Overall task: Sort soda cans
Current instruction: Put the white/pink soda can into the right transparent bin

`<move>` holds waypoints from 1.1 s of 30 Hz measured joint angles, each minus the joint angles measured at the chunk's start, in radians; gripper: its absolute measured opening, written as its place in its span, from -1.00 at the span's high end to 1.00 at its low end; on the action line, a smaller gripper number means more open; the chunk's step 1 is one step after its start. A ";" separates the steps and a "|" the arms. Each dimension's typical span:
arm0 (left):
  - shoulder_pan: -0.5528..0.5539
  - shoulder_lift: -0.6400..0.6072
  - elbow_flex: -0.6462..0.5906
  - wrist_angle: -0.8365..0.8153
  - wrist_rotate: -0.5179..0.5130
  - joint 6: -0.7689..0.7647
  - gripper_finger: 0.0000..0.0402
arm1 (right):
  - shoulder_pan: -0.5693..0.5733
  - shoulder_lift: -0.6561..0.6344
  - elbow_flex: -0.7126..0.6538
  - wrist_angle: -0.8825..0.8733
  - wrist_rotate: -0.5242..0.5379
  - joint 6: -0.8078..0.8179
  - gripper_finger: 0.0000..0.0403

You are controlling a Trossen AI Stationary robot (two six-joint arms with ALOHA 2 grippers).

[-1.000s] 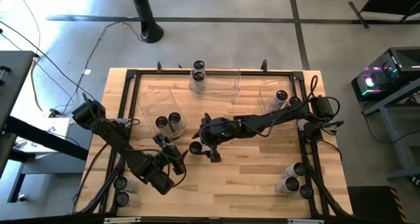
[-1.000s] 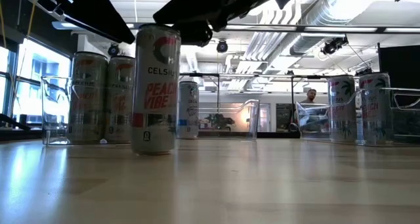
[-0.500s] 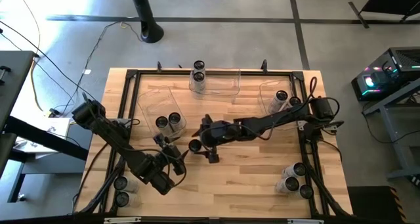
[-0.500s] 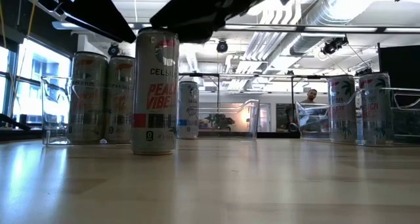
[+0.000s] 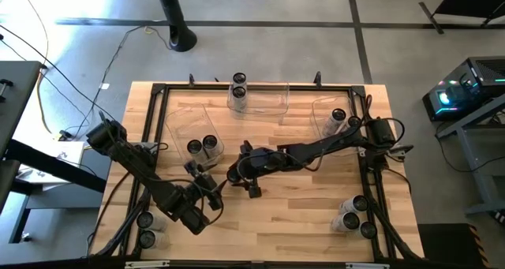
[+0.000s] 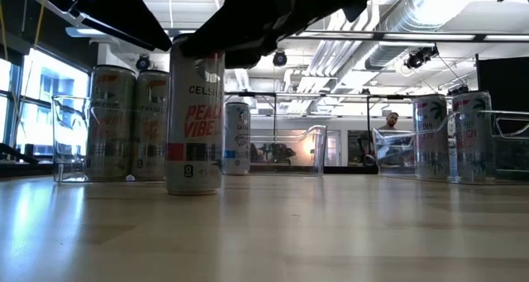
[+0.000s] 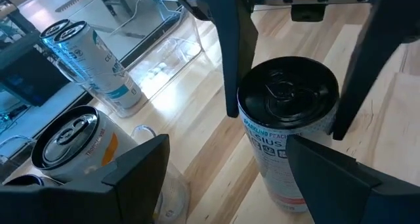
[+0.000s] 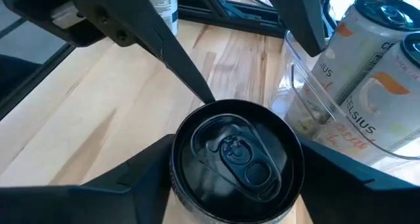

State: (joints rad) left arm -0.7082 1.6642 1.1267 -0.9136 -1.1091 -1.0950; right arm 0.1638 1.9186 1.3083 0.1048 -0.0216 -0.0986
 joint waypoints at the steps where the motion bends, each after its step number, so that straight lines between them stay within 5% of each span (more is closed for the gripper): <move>1: 0.000 0.000 0.000 -0.001 0.000 0.000 -0.49 | 0.000 0.000 0.000 0.003 0.003 0.008 -0.24; 7: 0.001 0.000 0.000 0.000 -0.004 -0.003 -0.49 | 0.020 -0.029 -0.001 -0.040 0.166 0.060 -0.19; 16: -0.002 0.000 0.001 -0.001 -0.003 -0.003 -0.49 | 0.150 -0.401 0.001 -0.473 0.590 0.179 -0.19; 27: -0.002 0.000 0.001 -0.001 -0.009 -0.019 -0.49 | 0.275 -0.708 -0.001 -1.228 0.955 0.800 -0.19; 33: -0.002 0.000 0.001 -0.001 -0.011 -0.003 -0.49 | 0.315 -0.753 0.001 -1.572 0.992 1.132 -0.19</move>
State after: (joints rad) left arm -0.7101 1.6642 1.1275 -0.9150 -1.1198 -1.0977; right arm 0.4787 1.1657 1.3090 -1.4671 0.9703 1.0333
